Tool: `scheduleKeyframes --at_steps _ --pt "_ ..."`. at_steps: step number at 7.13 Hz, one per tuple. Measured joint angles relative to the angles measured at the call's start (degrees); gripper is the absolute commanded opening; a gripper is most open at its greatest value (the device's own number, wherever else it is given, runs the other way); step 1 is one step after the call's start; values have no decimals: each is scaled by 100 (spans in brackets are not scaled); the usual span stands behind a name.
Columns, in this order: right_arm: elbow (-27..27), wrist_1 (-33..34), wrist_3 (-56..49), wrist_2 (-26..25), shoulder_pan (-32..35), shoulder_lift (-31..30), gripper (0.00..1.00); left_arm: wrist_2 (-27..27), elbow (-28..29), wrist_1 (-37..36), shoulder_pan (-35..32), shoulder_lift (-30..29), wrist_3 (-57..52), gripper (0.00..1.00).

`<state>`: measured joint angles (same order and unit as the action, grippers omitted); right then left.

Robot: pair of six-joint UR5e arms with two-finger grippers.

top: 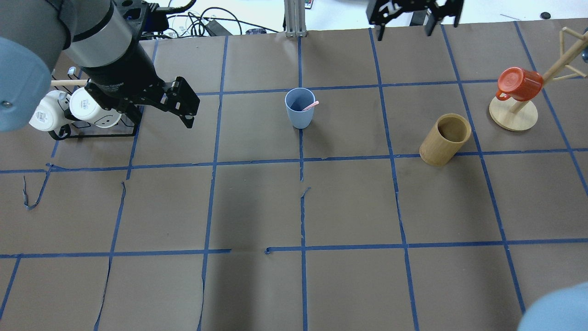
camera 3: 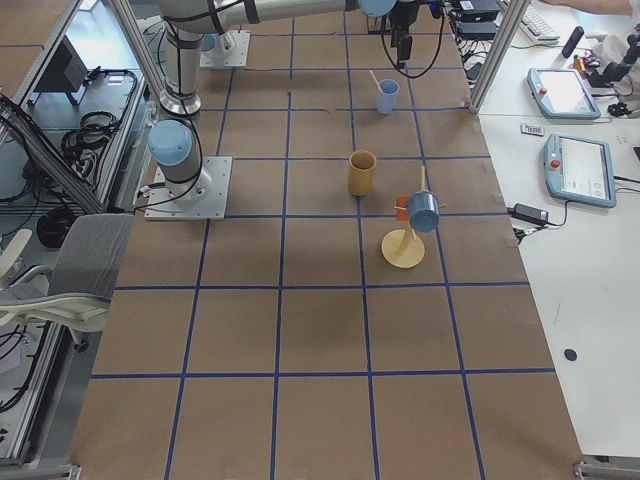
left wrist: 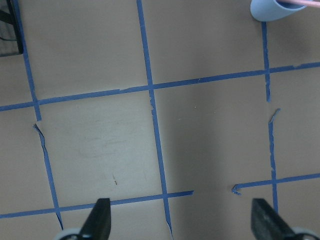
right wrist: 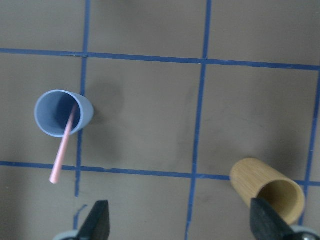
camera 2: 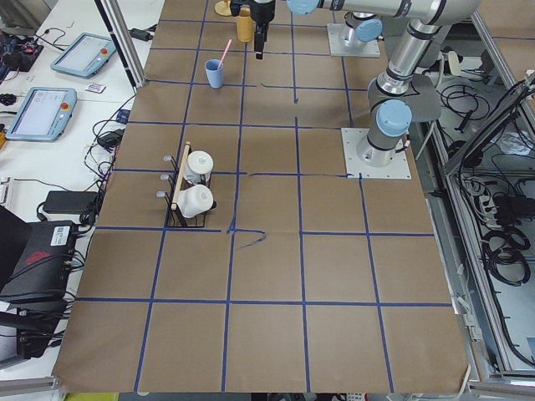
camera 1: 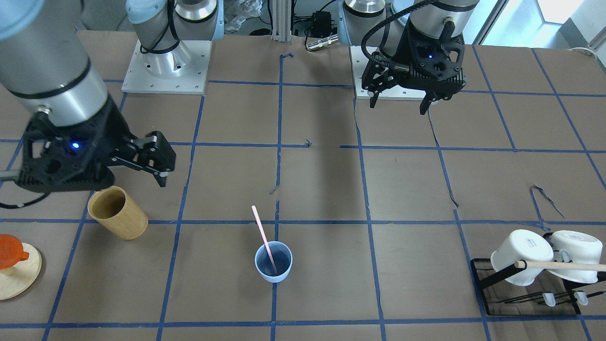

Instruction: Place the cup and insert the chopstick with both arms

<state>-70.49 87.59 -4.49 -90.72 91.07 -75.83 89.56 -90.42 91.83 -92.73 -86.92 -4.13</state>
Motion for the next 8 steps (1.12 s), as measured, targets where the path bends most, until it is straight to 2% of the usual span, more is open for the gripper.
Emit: scheduleKeyframes --at_steps 2,3,5,8 --pt "-1376 72 -357 -144 -136 -1167 100 2 -1 1 0 2 0 100" --pt "-1840 309 -401 -130 -146 -1548 100 6 -1 1 0 2 0 100" --pt "-2129 785 -519 -42 -150 -1742 100 8 -1 1 0 7 0 100" --pt "-2155 1228 -621 219 -184 -1716 100 11 -1 1 0 9 0 100"
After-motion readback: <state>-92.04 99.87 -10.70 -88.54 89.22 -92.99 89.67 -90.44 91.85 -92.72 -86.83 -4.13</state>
